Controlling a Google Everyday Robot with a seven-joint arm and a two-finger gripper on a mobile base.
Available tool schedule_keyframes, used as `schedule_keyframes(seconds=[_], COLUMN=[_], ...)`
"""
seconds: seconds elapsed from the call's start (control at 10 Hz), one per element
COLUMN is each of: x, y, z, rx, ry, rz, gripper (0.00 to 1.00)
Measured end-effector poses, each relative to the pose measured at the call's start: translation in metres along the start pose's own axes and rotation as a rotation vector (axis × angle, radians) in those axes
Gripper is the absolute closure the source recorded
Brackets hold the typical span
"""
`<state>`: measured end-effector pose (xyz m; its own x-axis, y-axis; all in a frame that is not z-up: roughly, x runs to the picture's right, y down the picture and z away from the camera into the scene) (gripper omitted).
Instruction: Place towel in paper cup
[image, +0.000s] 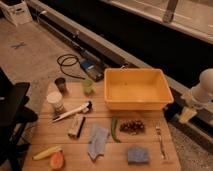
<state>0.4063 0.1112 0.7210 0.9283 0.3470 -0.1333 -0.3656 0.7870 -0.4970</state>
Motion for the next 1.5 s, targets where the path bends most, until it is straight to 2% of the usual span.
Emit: schedule_keyframes(seconds=[0.2,0.4,0.7,1.1,1.3,1.5], x=[-0.003,-0.028,-0.096,-0.185,-0.202,-0.201], y=[0.000,0.005,0.037,0.087,0.101,0.100], z=[-0.004,-0.008,-0.014,-0.016,-0.016,-0.016], rx=[0.011,0.026,0.051,0.057,0.058,0.060], ry=[0.012,0.020,0.014,-0.017,-0.019,-0.017], rz=[-0.030,-0.134,-0.336,-0.591,-0.649,-0.663], gripper=[0.20,0.20,0.20,0.20,0.20,0.20])
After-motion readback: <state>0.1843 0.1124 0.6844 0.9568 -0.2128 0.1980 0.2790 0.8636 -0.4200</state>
